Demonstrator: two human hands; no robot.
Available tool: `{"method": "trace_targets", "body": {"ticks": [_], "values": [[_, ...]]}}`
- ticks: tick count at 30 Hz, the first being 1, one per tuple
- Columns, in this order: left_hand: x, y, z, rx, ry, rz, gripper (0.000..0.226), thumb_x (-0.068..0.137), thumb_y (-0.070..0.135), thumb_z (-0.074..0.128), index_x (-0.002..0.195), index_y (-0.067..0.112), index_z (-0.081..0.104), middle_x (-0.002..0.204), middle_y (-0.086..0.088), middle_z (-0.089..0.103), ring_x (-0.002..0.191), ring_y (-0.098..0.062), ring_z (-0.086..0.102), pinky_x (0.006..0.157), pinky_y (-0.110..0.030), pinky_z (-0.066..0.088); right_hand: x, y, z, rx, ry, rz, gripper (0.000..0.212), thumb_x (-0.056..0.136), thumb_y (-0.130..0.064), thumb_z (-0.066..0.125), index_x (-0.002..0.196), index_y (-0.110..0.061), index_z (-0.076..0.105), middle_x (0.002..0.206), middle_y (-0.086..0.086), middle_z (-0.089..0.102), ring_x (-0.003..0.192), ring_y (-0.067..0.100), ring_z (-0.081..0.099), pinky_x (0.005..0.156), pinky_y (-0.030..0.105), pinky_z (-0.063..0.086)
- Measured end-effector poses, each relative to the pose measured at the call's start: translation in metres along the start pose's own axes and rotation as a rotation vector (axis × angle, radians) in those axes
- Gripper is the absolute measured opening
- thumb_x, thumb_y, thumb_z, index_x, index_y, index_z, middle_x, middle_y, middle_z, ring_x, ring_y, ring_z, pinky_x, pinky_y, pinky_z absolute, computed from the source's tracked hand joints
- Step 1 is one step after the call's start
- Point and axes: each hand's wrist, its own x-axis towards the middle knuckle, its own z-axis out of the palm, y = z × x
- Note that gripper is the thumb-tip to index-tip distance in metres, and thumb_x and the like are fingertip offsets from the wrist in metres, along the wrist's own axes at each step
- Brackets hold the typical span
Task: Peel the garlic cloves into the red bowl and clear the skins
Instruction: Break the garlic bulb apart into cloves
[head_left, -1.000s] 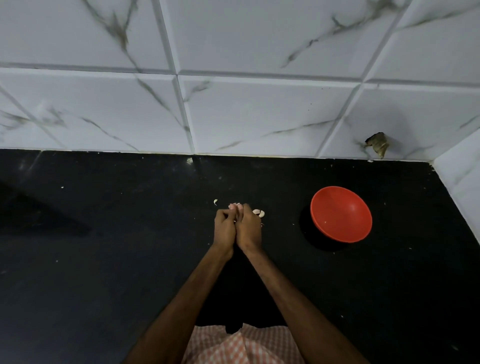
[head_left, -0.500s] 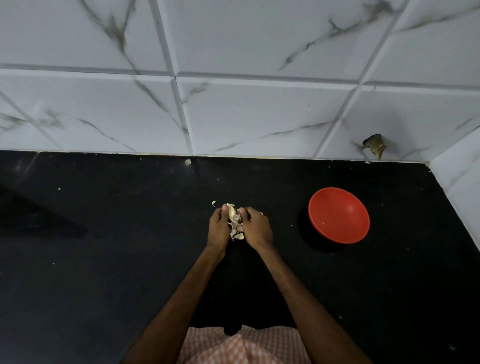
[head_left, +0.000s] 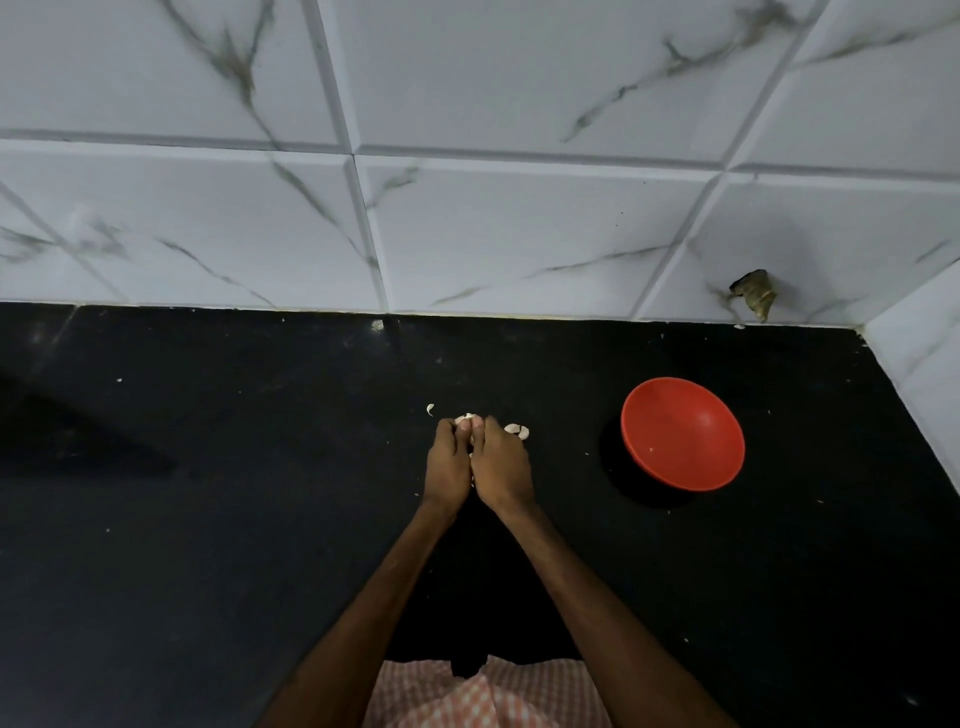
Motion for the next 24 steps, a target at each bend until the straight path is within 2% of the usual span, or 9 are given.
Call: {"method": "trace_targets", "body": {"ticks": [3, 7, 11, 13, 15, 18, 20, 22, 24], "values": [[0.0, -0.004, 0.001, 0.049, 0.001, 0.0, 0.024, 0.109, 0.027, 0.04, 0.1, 0.011, 0.054, 0.085, 0.005, 0.062, 0.07, -0.002, 0.055, 0.057, -0.011, 0.043, 0.0, 0.004, 0.003, 0.061, 0.008, 0.062, 0.039, 0.108, -0.037, 0.035, 0.108, -0.009, 0.062, 0.097, 0.007, 0.068, 0.089, 0.022, 0.065, 0.078, 0.041, 0.052], [0.001, -0.011, -0.006, -0.001, -0.059, 0.02, 0.022, 0.109, 0.024, 0.04, 0.102, 0.011, 0.056, 0.084, 0.002, 0.06, 0.073, -0.007, 0.053, 0.064, -0.022, 0.044, 0.008, 0.008, 0.0, 0.2, -0.014, 0.093, 0.031, 0.108, -0.027, 0.041, 0.098, -0.006, 0.063, 0.09, 0.006, 0.065, 0.087, 0.023, 0.063, 0.076, 0.034, 0.046], [0.007, -0.013, -0.009, -0.088, -0.109, -0.021, 0.023, 0.11, 0.021, 0.039, 0.104, 0.011, 0.059, 0.084, -0.002, 0.06, 0.075, -0.011, 0.055, 0.07, -0.03, 0.045, 0.013, 0.015, -0.006, 0.282, -0.029, 0.147, 0.032, 0.107, -0.023, 0.043, 0.101, -0.003, 0.068, 0.095, 0.008, 0.069, 0.092, 0.022, 0.064, 0.081, 0.034, 0.048], [0.009, -0.017, -0.01, -0.102, -0.113, -0.025, 0.024, 0.109, 0.02, 0.04, 0.103, 0.009, 0.06, 0.08, 0.0, 0.061, 0.069, -0.006, 0.056, 0.067, -0.028, 0.046, 0.013, 0.018, -0.007, 0.231, -0.035, 0.116, 0.032, 0.107, -0.025, 0.044, 0.107, -0.005, 0.07, 0.102, 0.01, 0.071, 0.096, 0.023, 0.065, 0.087, 0.037, 0.051], [0.009, -0.018, -0.01, -0.119, -0.102, -0.015, 0.024, 0.109, 0.018, 0.041, 0.106, 0.004, 0.061, 0.083, -0.002, 0.063, 0.069, -0.005, 0.058, 0.067, -0.026, 0.047, 0.013, 0.019, -0.007, 0.16, -0.049, 0.098, 0.035, 0.107, -0.033, 0.043, 0.11, -0.011, 0.07, 0.101, 0.006, 0.071, 0.095, 0.021, 0.065, 0.086, 0.037, 0.051], [0.009, -0.017, -0.008, -0.164, -0.104, -0.003, 0.026, 0.108, 0.015, 0.042, 0.112, -0.002, 0.062, 0.094, -0.012, 0.068, 0.082, -0.016, 0.063, 0.075, -0.031, 0.051, 0.012, 0.018, -0.007, 0.146, -0.08, 0.079, 0.043, 0.105, -0.049, 0.04, 0.101, -0.02, 0.072, 0.086, -0.007, 0.068, 0.083, 0.011, 0.064, 0.076, 0.033, 0.051], [0.009, -0.013, -0.008, -0.197, -0.11, -0.009, 0.027, 0.108, 0.014, 0.042, 0.116, -0.001, 0.063, 0.102, -0.014, 0.071, 0.091, -0.017, 0.068, 0.081, -0.032, 0.055, 0.011, 0.016, -0.005, 0.231, -0.102, 0.056, 0.038, 0.103, -0.048, 0.047, 0.102, -0.02, 0.073, 0.087, -0.008, 0.071, 0.085, 0.006, 0.067, 0.079, 0.03, 0.054], [0.009, -0.012, -0.009, -0.235, -0.121, -0.022, 0.028, 0.109, 0.016, 0.04, 0.12, 0.002, 0.062, 0.1, -0.007, 0.072, 0.087, -0.008, 0.069, 0.076, -0.023, 0.055, 0.011, 0.016, -0.005, 0.265, -0.085, 0.03, 0.029, 0.102, -0.04, 0.056, 0.104, -0.016, 0.073, 0.089, -0.008, 0.072, 0.085, 0.005, 0.068, 0.079, 0.028, 0.054], [0.009, -0.011, -0.009, -0.24, -0.138, -0.03, 0.034, 0.11, 0.023, 0.037, 0.121, 0.003, 0.062, 0.079, 0.009, 0.069, 0.066, 0.003, 0.063, 0.06, -0.012, 0.048, 0.012, 0.016, -0.006, 0.255, -0.063, 0.029, 0.021, 0.101, -0.032, 0.059, 0.097, -0.017, 0.072, 0.082, -0.012, 0.069, 0.078, 0.0, 0.066, 0.073, 0.022, 0.05]]}}
